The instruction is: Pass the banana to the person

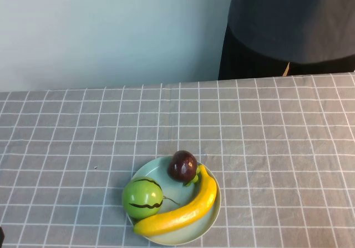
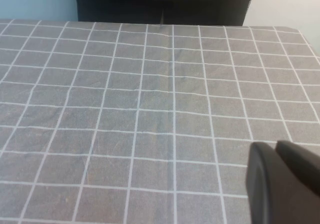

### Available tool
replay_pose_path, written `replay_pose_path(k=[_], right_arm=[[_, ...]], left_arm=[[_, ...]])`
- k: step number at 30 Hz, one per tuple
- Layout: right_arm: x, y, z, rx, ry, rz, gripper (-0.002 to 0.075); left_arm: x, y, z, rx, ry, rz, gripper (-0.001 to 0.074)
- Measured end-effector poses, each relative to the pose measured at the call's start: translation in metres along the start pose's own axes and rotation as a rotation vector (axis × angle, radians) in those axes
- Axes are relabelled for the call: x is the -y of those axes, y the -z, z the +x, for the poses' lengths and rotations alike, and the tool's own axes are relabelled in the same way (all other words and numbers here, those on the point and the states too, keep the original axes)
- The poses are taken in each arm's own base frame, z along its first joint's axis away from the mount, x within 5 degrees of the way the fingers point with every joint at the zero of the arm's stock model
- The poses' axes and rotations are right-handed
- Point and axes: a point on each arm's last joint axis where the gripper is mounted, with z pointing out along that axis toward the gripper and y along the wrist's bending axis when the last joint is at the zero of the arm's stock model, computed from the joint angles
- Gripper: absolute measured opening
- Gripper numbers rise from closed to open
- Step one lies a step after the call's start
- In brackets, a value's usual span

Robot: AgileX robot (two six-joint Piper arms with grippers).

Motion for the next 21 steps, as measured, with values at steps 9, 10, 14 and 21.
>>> replay_pose_path(k=[9,10,14,21], right_arm=[[0.0000,0.0000,0.0000,0.000,0.000,0.000,-0.0008],[0.0000,0.0000,0.0000,0.000,0.000,0.000,-0.0008],[0.0000,0.0000,0.0000,0.000,0.000,0.000,-0.0008],[0.0000,0.0000,0.0000,0.000,0.000,0.000,-0.0008]], left_arm=[[0.0000,0.0000,0.0000,0.000,0.000,0.000,-0.0005],[0.0000,0.0000,0.0000,0.000,0.000,0.000,-0.0004],[0.0000,0.0000,0.0000,0.000,0.000,0.000,-0.0004],[0.0005,0.0000,-0.0012,0.013,0.013,0.006,-0.0004]])
